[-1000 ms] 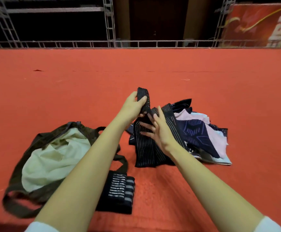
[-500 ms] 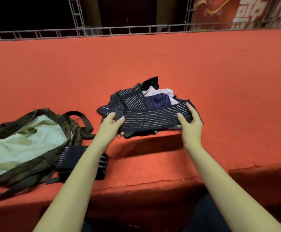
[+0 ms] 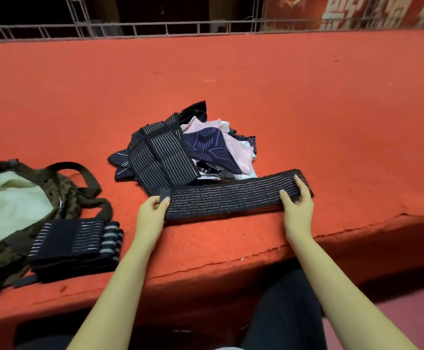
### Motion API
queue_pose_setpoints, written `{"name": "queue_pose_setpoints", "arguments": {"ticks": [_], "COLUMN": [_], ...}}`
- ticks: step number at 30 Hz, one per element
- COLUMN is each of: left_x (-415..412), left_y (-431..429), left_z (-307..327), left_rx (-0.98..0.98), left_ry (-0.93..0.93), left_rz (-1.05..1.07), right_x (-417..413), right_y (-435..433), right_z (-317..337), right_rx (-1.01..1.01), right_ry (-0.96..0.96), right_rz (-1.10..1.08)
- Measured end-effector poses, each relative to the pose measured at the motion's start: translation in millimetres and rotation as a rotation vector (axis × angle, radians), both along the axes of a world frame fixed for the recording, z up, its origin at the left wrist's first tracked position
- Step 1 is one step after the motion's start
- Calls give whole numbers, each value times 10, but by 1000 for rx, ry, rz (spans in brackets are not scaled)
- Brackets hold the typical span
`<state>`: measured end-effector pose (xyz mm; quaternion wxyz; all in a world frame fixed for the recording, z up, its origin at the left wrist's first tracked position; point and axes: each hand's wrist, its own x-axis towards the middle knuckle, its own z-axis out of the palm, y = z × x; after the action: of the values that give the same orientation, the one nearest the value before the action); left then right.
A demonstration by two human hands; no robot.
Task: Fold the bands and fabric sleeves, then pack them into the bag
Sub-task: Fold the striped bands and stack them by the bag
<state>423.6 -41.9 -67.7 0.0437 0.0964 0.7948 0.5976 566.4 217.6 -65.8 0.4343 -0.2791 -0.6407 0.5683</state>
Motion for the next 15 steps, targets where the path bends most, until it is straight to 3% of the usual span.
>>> {"name": "queue_pose_setpoints", "arguments": {"ticks": [8,15], "left_x": [-16,51], "left_y": [-113,-116], "left_z": [-46,-23], "left_rx": [49,18], "left_ry": [-51,44], "left_rz": [-27,26], "right_x": [-20,-103], "right_y": [40,-519], "right_z": [-46,245], "right_rx": [-58,495], "right_ry": [-35,-73], "right_rz": [-40,177]}}
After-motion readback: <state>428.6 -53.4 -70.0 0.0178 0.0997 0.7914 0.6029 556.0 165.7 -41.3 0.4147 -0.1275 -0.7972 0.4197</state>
